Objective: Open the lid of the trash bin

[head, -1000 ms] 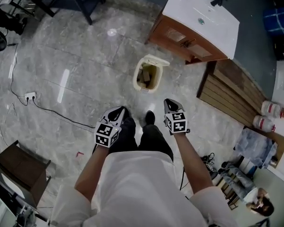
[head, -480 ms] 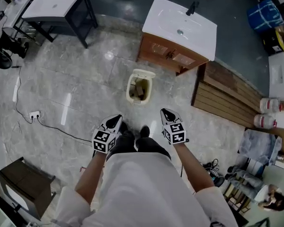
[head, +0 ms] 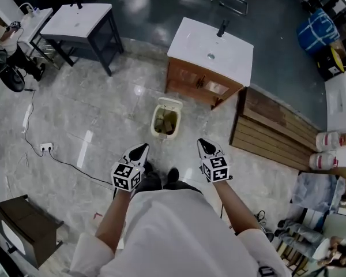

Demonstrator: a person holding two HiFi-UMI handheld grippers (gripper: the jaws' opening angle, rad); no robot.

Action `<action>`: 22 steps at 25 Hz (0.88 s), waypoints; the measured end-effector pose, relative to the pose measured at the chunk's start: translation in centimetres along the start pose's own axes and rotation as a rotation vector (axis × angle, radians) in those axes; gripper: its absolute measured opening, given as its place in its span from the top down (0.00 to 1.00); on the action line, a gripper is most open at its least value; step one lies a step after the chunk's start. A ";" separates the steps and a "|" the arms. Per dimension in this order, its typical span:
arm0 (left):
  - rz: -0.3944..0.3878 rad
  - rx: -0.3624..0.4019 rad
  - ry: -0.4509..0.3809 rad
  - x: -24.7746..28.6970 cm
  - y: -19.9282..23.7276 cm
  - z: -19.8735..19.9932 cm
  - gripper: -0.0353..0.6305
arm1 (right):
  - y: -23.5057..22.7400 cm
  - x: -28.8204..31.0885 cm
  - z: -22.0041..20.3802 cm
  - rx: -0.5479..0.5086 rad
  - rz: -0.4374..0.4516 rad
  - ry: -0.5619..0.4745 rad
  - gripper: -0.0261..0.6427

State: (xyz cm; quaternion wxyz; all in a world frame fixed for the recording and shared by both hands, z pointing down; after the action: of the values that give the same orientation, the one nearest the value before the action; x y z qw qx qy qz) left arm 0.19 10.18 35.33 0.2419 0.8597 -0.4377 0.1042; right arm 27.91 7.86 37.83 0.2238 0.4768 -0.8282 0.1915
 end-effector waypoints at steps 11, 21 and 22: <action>0.031 0.014 -0.066 -1.9 -2.5 2.2 0.92 | -1.1 -4.1 3.7 -0.085 0.038 -0.120 0.91; 0.024 0.056 -0.121 -3.3 -3.0 5.6 0.92 | -1.1 -6.4 7.1 -0.133 0.047 -0.216 0.91; 0.025 0.061 -0.126 -3.4 -2.9 6.0 0.92 | -1.1 -6.4 7.4 -0.136 0.047 -0.225 0.91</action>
State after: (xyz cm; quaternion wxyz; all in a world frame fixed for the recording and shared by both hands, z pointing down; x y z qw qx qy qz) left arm 0.29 10.97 27.94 0.1861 0.8661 -0.4593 0.0660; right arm 30.31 7.88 28.27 0.1568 0.4594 -0.8701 0.0853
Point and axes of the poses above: the fingertips, and each gripper's own axes: x forward along the fingers, y to its left, z out of its top, the point moved 6 cm from there along -x, backward along the fingers, and after that the axes turned 4 degrees about -y, right-handed, at the moved point
